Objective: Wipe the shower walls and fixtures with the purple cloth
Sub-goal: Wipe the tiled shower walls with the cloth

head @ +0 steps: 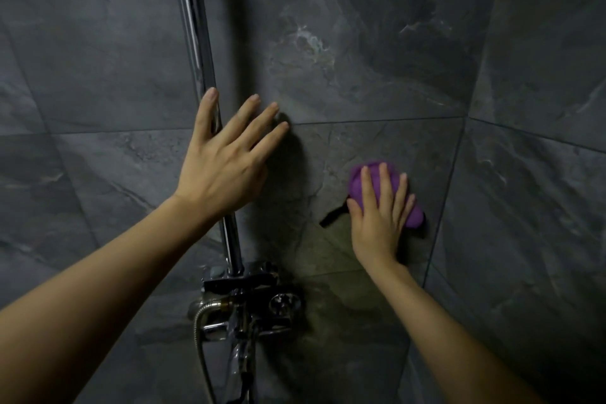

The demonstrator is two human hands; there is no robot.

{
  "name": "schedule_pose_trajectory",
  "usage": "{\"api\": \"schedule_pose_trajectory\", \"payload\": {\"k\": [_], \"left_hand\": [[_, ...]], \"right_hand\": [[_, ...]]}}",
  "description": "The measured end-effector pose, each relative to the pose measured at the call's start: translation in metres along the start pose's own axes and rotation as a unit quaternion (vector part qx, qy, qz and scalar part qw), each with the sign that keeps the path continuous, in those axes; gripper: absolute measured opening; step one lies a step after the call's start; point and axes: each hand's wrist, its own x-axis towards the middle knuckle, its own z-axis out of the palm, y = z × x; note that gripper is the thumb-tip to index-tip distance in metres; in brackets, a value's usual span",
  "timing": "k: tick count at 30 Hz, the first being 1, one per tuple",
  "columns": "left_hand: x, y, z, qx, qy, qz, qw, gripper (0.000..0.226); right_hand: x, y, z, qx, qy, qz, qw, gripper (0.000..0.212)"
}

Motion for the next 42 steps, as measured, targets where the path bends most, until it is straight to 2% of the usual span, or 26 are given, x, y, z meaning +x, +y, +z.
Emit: {"api": "schedule_pose_trajectory", "payload": {"k": [3, 5, 8, 12, 16, 18, 22, 27, 29, 31, 34, 37, 42], "left_hand": [[-0.022, 0.004, 0.005, -0.01, -0.006, -0.013, 1.0, 0.062], [-0.042, 0.005, 0.009, -0.018, -0.015, -0.024, 0.999, 0.059], [-0.072, 0.008, 0.012, -0.023, -0.025, -0.039, 0.999, 0.056], [-0.102, 0.015, 0.01, -0.029, -0.038, -0.071, 0.996, 0.062], [-0.113, 0.024, 0.011, -0.038, -0.053, -0.095, 0.993, 0.072], [-0.113, 0.027, 0.011, -0.036, -0.052, -0.106, 0.992, 0.073], [-0.114, 0.032, 0.01, -0.036, -0.051, -0.118, 0.991, 0.072], [-0.114, 0.033, 0.009, -0.041, -0.073, -0.127, 0.988, 0.07], [-0.115, 0.033, 0.008, -0.043, -0.076, -0.129, 0.988, 0.07], [-0.115, 0.033, 0.008, -0.041, -0.081, -0.128, 0.988, 0.071], [-0.115, 0.037, 0.009, -0.045, -0.092, -0.13, 0.986, 0.072], [-0.115, 0.047, 0.011, -0.059, -0.101, -0.139, 0.983, 0.074], [-0.116, 0.054, 0.01, -0.08, -0.122, -0.142, 0.979, 0.081]], "right_hand": [[-0.008, -0.03, 0.008, -0.058, -0.012, -0.125, 0.99, 0.061], [-0.031, -0.037, 0.019, -0.086, -0.034, -0.23, 0.969, 0.064], [-0.067, -0.009, 0.034, -0.112, -0.073, -0.326, 0.936, 0.083], [-0.078, 0.024, 0.032, -0.131, -0.08, -0.305, 0.94, 0.09], [-0.049, -0.017, 0.024, -0.083, -0.046, -0.24, 0.966, 0.078], [-0.038, -0.046, 0.022, -0.069, -0.045, -0.257, 0.963, 0.072], [-0.045, -0.057, 0.03, -0.084, -0.091, -0.364, 0.923, 0.074], [-0.087, -0.005, 0.04, -0.148, -0.178, -0.49, 0.84, 0.064], [-0.095, 0.014, 0.039, -0.162, -0.193, -0.501, 0.828, 0.075], [-0.088, 0.022, 0.038, -0.147, -0.175, -0.484, 0.845, 0.084], [-0.071, -0.001, 0.032, -0.112, -0.147, -0.401, 0.897, 0.089], [-0.067, -0.03, 0.032, -0.099, -0.141, -0.38, 0.909, 0.074], [-0.084, -0.022, 0.044, -0.137, -0.17, -0.488, 0.845, 0.048]]}}
